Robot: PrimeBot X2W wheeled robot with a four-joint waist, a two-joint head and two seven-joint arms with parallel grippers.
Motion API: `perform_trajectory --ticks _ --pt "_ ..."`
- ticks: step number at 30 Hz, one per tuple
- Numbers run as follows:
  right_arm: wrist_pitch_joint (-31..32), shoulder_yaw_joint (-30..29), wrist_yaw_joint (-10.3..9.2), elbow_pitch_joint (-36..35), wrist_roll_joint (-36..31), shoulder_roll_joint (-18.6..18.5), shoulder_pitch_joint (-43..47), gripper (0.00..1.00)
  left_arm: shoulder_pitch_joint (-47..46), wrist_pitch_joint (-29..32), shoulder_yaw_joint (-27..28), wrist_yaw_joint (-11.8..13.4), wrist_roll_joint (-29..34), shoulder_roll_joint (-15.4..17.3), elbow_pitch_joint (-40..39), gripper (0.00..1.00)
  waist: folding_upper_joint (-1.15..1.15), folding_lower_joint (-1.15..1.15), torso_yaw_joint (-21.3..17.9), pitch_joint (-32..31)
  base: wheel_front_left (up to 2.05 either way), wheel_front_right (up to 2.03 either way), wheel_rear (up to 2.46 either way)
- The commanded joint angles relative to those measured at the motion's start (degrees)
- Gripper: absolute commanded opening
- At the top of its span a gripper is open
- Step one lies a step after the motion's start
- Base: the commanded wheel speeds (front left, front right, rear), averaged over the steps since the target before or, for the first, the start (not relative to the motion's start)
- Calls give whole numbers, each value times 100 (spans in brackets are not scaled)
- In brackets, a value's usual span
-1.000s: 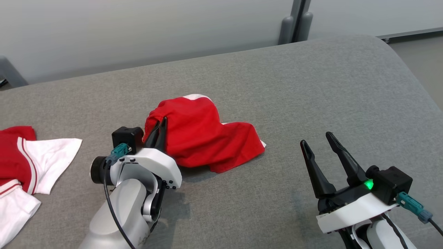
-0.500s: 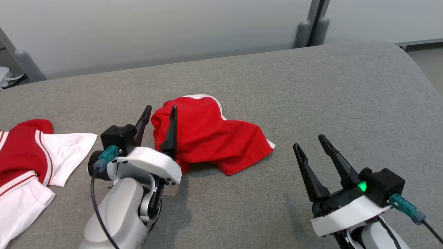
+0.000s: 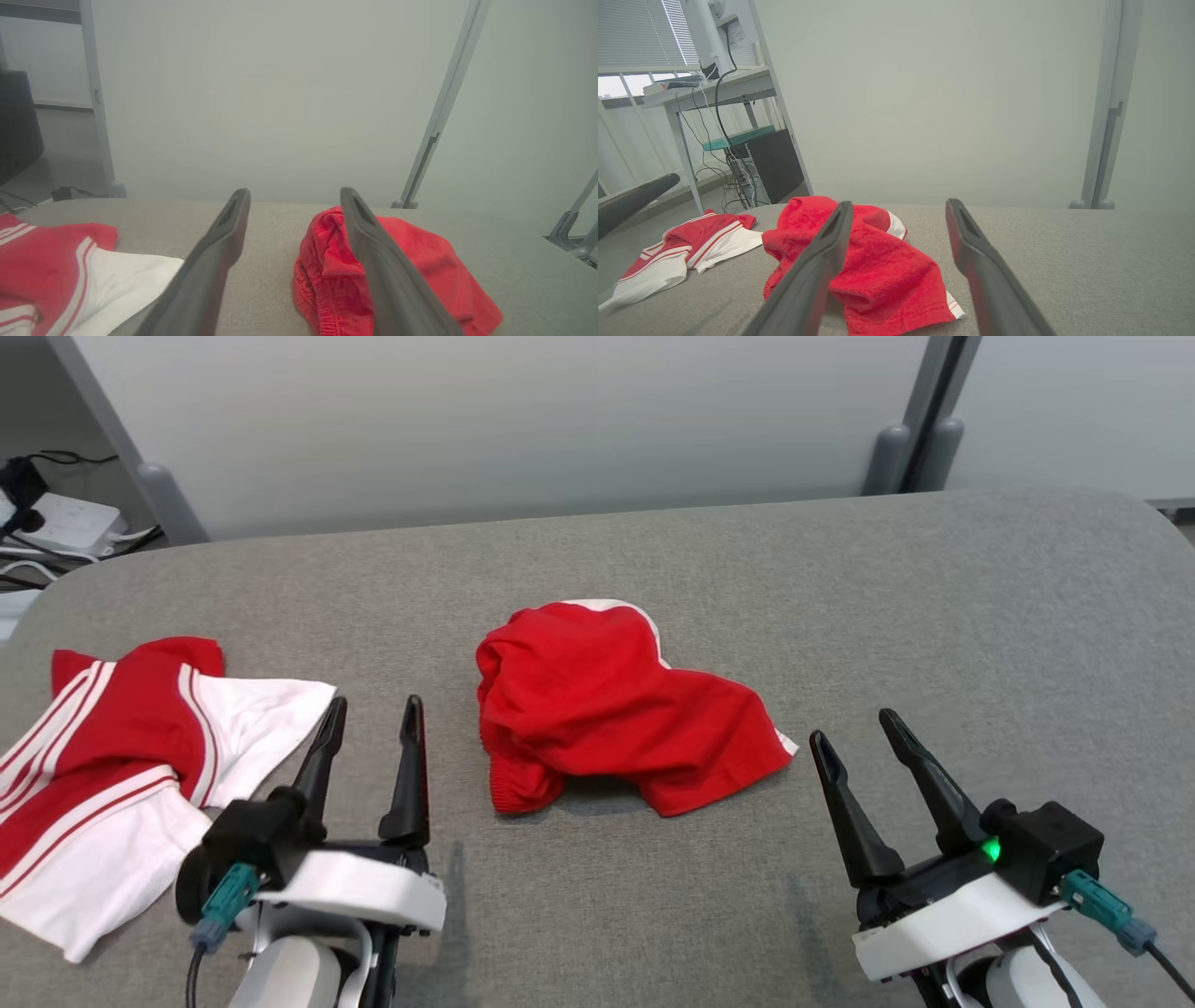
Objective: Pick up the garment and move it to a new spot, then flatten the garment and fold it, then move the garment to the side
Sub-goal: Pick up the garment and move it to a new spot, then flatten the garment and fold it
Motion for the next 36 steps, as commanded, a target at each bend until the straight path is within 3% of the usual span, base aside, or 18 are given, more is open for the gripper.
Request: perform_trajectory --ticks 1,20,36 --pt "-77 41 41 -93 -65 7 13 100 -19 -51 284 -19 75 53 -229 100 0 0 85 -52 0 0 0" --pt "-77 -193 41 -32 -200 92 598 100 1254 -51 1077 -321 455 -265 -526 100 0 0 177 -477 0 0 0" --pt "-77 -144 41 -54 -187 42 805 100 1550 -51 1183 -429 567 -352 -504 100 0 0 170 -563 0 0 0"
